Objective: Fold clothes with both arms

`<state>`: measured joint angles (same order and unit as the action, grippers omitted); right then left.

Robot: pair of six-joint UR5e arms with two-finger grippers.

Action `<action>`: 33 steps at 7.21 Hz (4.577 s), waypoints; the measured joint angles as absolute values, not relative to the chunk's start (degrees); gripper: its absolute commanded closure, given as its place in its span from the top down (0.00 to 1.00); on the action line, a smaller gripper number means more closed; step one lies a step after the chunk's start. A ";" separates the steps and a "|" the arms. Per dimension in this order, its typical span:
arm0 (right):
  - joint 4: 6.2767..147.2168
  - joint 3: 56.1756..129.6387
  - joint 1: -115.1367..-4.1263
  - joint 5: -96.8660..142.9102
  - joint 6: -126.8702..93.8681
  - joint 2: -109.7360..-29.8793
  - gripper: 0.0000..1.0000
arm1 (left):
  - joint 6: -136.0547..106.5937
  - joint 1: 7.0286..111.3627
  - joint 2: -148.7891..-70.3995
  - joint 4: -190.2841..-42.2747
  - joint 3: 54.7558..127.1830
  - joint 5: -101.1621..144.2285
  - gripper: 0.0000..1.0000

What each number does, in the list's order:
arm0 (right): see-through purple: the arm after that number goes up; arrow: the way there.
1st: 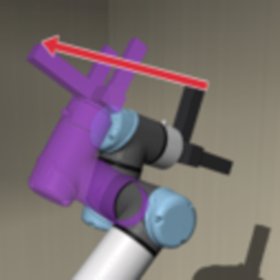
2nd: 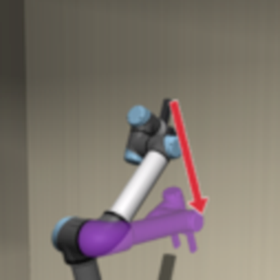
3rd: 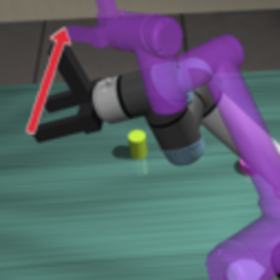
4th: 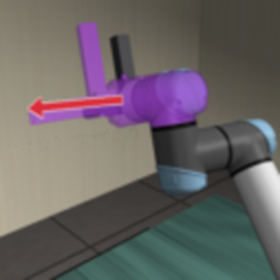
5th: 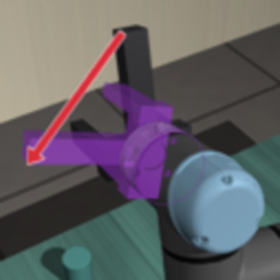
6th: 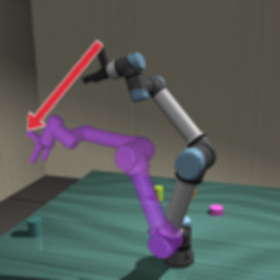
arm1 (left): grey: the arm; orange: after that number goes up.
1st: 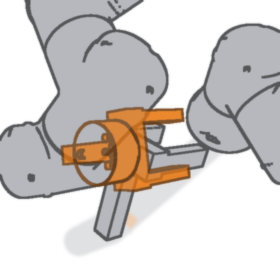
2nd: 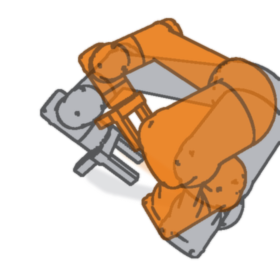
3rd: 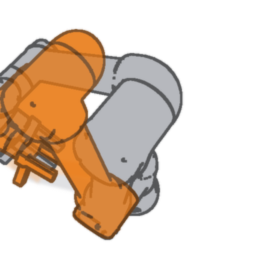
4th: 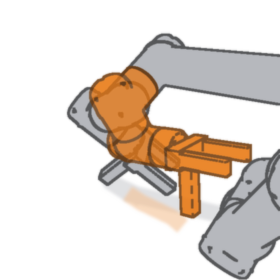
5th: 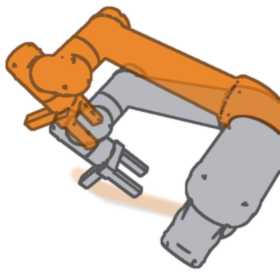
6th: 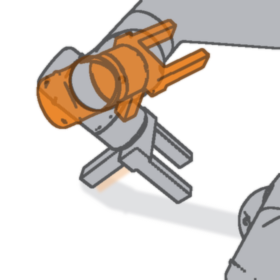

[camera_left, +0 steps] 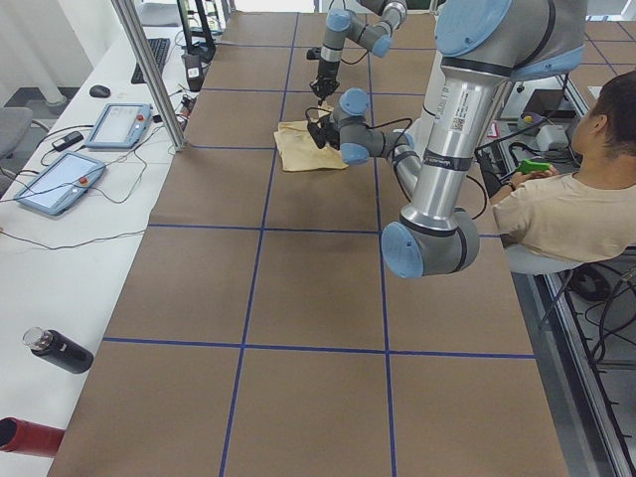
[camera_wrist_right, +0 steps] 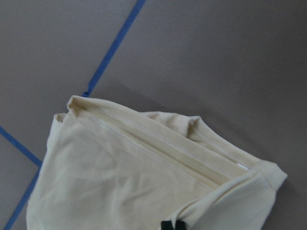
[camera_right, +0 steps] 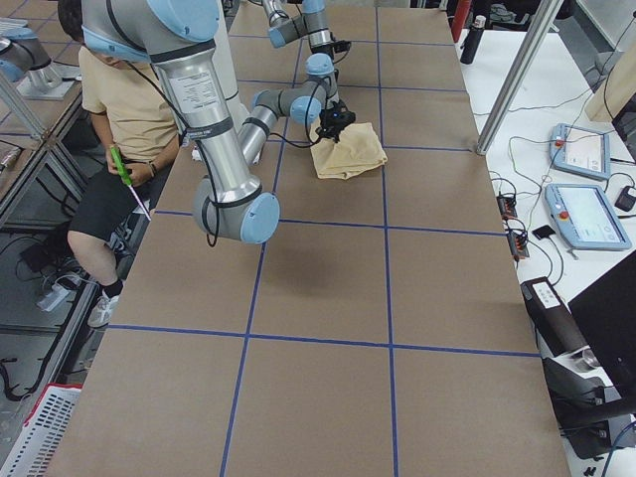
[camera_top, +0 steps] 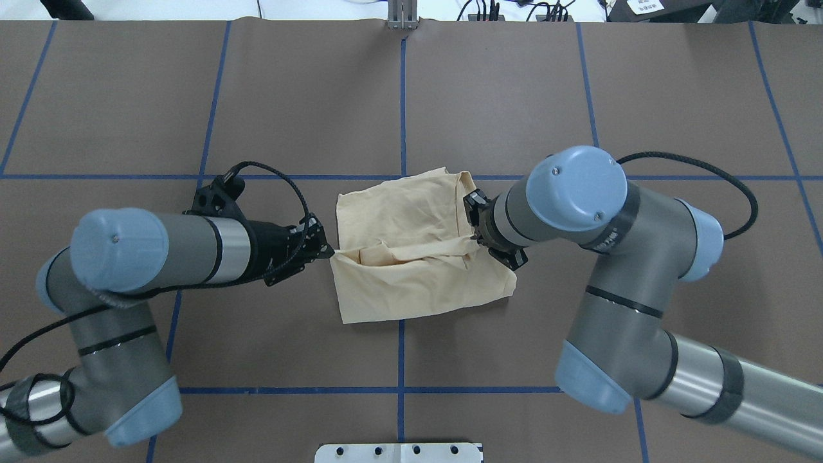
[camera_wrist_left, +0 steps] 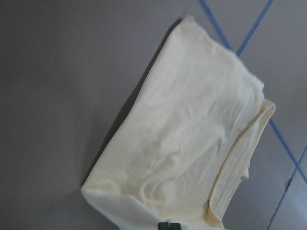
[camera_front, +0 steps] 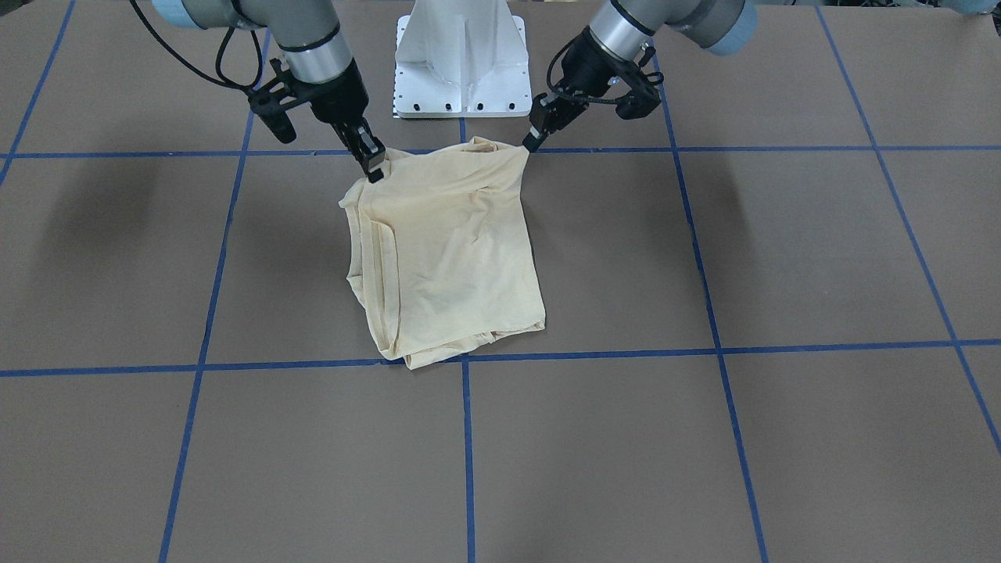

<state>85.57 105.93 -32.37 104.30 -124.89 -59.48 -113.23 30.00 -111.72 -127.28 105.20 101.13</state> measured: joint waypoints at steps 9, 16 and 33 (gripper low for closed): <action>64.46 63.28 -41.98 108.15 -111.37 -40.91 1.00 | -101.73 39.63 -124.25 -139.57 74.65 100.97 0.69; 65.22 68.58 -64.35 127.83 -73.29 -53.57 1.00 | -59.65 56.23 -111.88 -138.99 82.99 117.93 0.67; 92.68 96.94 -83.39 133.36 -1.64 -89.55 1.00 | -0.04 87.83 -92.90 -112.02 86.20 137.73 1.00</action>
